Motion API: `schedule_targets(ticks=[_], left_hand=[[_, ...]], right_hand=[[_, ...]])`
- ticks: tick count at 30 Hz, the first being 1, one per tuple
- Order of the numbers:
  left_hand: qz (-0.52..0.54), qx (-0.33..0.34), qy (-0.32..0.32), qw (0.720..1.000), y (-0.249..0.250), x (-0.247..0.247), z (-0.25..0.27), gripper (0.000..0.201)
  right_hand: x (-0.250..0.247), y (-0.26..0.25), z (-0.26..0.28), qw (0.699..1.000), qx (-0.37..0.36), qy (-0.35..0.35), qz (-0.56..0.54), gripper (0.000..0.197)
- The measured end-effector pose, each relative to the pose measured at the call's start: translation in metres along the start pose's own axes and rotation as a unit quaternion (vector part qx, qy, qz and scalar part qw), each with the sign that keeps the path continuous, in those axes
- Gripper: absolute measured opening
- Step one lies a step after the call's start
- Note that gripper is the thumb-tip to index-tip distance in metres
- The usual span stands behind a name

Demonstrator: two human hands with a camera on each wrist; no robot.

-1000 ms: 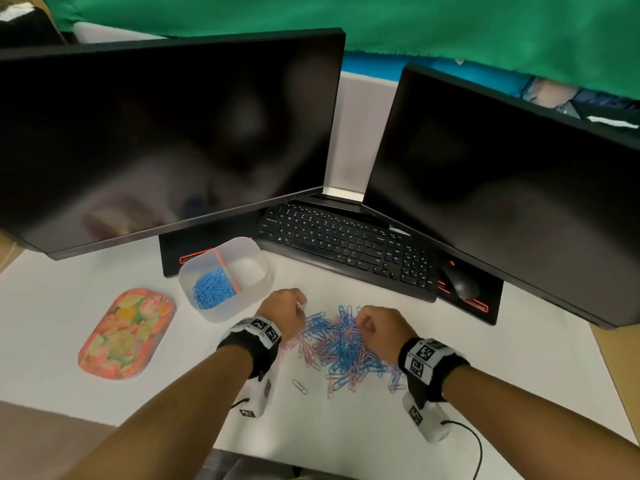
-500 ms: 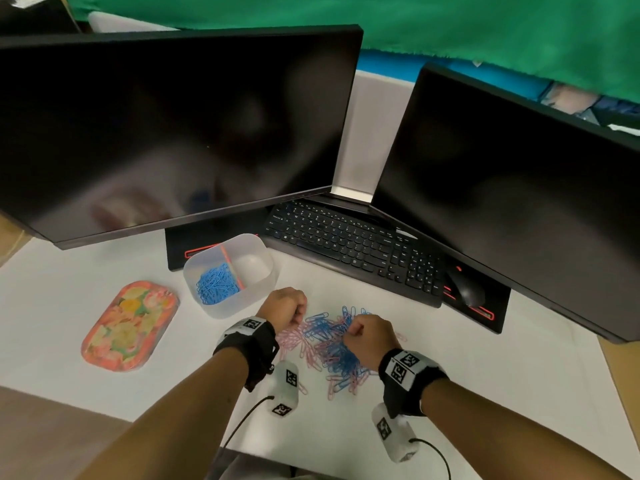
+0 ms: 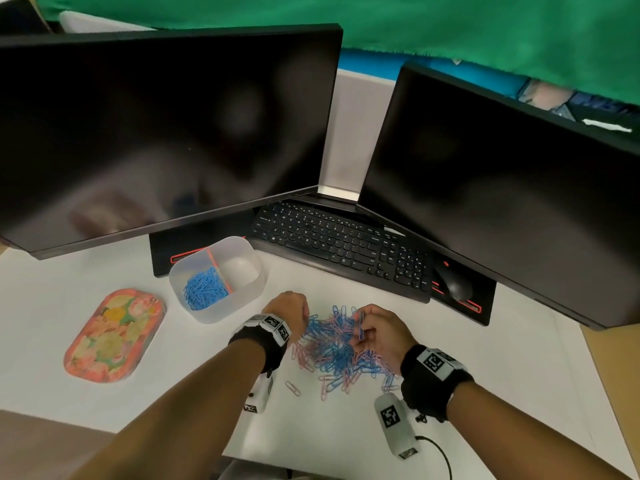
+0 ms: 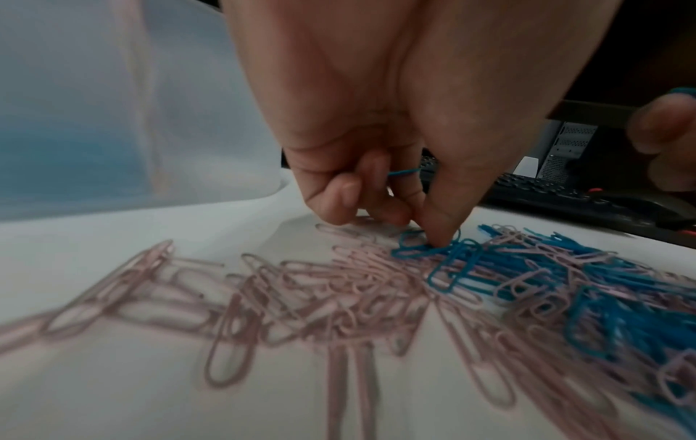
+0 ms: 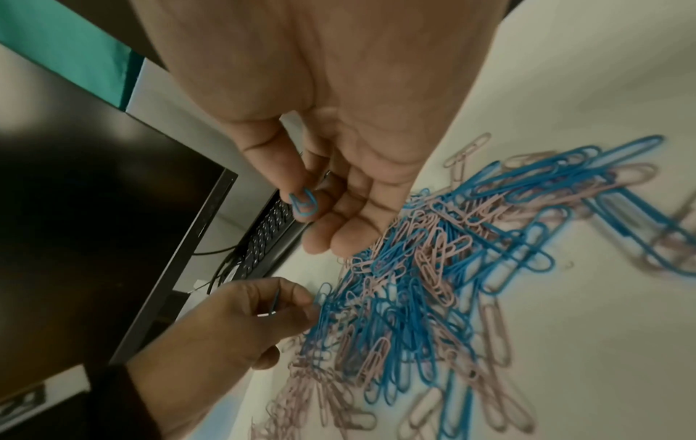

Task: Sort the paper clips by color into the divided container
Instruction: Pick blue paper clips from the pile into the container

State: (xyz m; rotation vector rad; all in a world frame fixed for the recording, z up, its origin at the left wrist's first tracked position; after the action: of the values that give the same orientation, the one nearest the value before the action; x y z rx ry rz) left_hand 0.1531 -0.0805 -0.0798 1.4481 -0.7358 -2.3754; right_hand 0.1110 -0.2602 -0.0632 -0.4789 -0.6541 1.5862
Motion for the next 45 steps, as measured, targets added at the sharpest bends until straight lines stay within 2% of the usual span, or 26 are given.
schedule_targets(ticks=[2, 6, 8, 9, 12, 15, 17, 18, 20, 22, 24, 26, 28, 30, 32, 35, 38, 41, 45], left_hand=[[0.014, -0.006, 0.011, 1.000, -0.002, -0.003, 0.001, 0.015], [0.093, -0.014, 0.071, 0.993, -0.009, -0.019, 0.006, 0.015], [0.154, -0.025, 0.085, 0.984, -0.015, -0.022, 0.010, 0.016], [0.192, -0.032, 0.085, 0.977, -0.018, -0.020, 0.012, 0.020], [0.338, -0.061, 0.086, 0.935, -0.023, -0.014, 0.014, 0.029], [0.493, -0.125, 0.084, 0.857, -0.027, -0.003, 0.018, 0.030], [0.570, -0.132, 0.086, 0.807, -0.024, 0.003, 0.021, 0.020], [0.592, -0.129, 0.089, 0.790, -0.023, 0.004, 0.023, 0.020], [0.614, -0.131, 0.101, 0.772, -0.023, 0.006, 0.027, 0.026], [0.626, -0.138, 0.103, 0.761, -0.021, 0.010, 0.029, 0.025], [0.612, -0.147, 0.093, 0.772, -0.021, 0.015, 0.028, 0.023], [0.567, -0.141, 0.080, 0.807, -0.022, 0.016, 0.026, 0.022], [0.474, -0.112, 0.074, 0.870, -0.023, 0.013, 0.023, 0.019], [0.326, -0.078, 0.083, 0.938, -0.021, 0.003, 0.022, 0.012], [0.192, -0.047, 0.087, 0.976, -0.017, -0.007, 0.022, 0.015], [0.077, -0.003, 0.044, 0.996, -0.009, -0.006, 0.016, 0.018], [0.004, 0.026, 0.007, 1.000, -0.004, 0.002, 0.013, 0.013], [-0.007, 0.027, 0.016, 1.000, -0.004, 0.001, 0.011, 0.013], [0.002, 0.023, 0.008, 1.000, -0.005, 0.004, 0.013, 0.010]], right_hand=[[0.002, -0.002, 0.002, 1.000, -0.001, -0.013, -0.018, 0.023], [0.002, -0.005, 0.002, 1.000, -0.006, -0.016, -0.005, 0.015], [0.001, -0.005, 0.002, 0.997, -0.015, 0.005, 0.073, 0.013], [0.001, -0.007, 0.003, 0.988, -0.031, 0.024, 0.147, 0.012], [0.014, -0.009, 0.011, 0.918, -0.096, 0.058, 0.382, 0.012], [0.035, 0.003, 0.015, 0.846, -0.132, 0.016, 0.517, 0.017], [0.043, 0.010, 0.017, 0.802, -0.154, 0.008, 0.577, 0.006], [0.045, 0.010, 0.019, 0.787, -0.159, 0.014, 0.596, 0.010], [0.044, 0.014, 0.018, 0.767, -0.156, 0.036, 0.622, 0.031], [0.046, 0.013, 0.021, 0.741, -0.165, 0.056, 0.648, 0.037], [0.050, 0.012, 0.021, 0.728, -0.173, 0.069, 0.660, 0.032], [0.050, 0.010, 0.018, 0.737, -0.169, 0.081, 0.649, 0.026], [0.047, 0.009, 0.016, 0.749, -0.163, 0.091, 0.636, 0.021], [0.046, 0.008, 0.015, 0.760, -0.155, 0.099, 0.623, 0.017], [0.044, 0.008, 0.014, 0.776, -0.152, 0.102, 0.604, 0.018], [0.038, 0.006, 0.013, 0.798, -0.152, 0.107, 0.574, 0.018], [0.030, 0.003, 0.015, 0.831, -0.145, 0.111, 0.525, 0.012], [0.025, -0.004, 0.020, 0.854, -0.156, 0.112, 0.483, 0.009], [0.021, -0.011, 0.028, 0.885, -0.154, 0.098, 0.429, 0.017]])
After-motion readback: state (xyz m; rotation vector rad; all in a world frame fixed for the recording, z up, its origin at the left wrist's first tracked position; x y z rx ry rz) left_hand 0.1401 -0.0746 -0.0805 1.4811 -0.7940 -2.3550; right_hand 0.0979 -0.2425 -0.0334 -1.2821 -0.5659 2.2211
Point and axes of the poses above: each hand's wrist, its own z-axis away from the middle knuckle, its own x-axis out of the palm, y = z × x, the point moved 10 cm from there along -z, towards the middle knuckle, and after that the axes turned 11 degrees about x, right-handed, at the moved point
